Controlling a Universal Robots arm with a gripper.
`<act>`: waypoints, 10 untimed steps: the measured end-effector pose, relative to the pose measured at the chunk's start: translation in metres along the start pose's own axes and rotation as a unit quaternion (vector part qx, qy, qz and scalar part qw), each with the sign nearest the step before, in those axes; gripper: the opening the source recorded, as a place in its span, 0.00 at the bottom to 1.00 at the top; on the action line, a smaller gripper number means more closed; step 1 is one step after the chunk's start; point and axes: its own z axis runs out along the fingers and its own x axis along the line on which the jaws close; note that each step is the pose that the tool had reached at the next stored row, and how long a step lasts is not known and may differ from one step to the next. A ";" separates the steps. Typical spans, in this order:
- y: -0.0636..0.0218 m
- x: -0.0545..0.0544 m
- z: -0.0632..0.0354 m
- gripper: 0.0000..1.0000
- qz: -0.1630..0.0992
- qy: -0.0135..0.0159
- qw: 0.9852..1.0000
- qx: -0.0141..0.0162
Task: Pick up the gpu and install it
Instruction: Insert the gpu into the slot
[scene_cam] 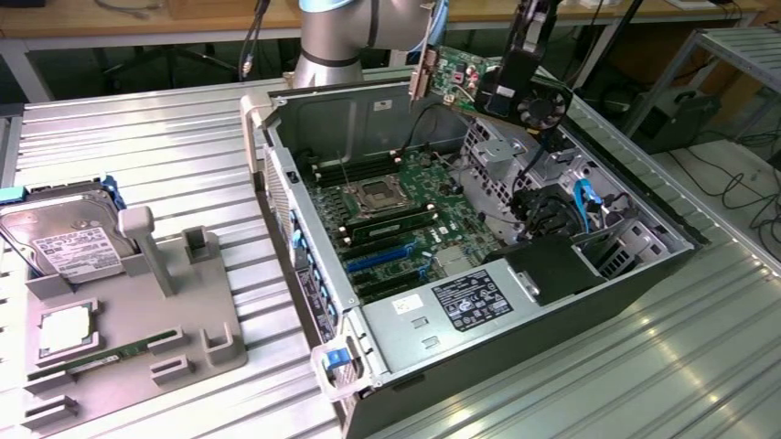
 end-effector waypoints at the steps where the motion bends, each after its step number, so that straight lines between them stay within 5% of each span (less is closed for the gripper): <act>1: 0.0000 0.000 0.0000 0.28 -0.007 0.000 1.000 0.000; 10: 0.0006 0.001 0.0000 0.28 -0.070 0.000 0.998 0.000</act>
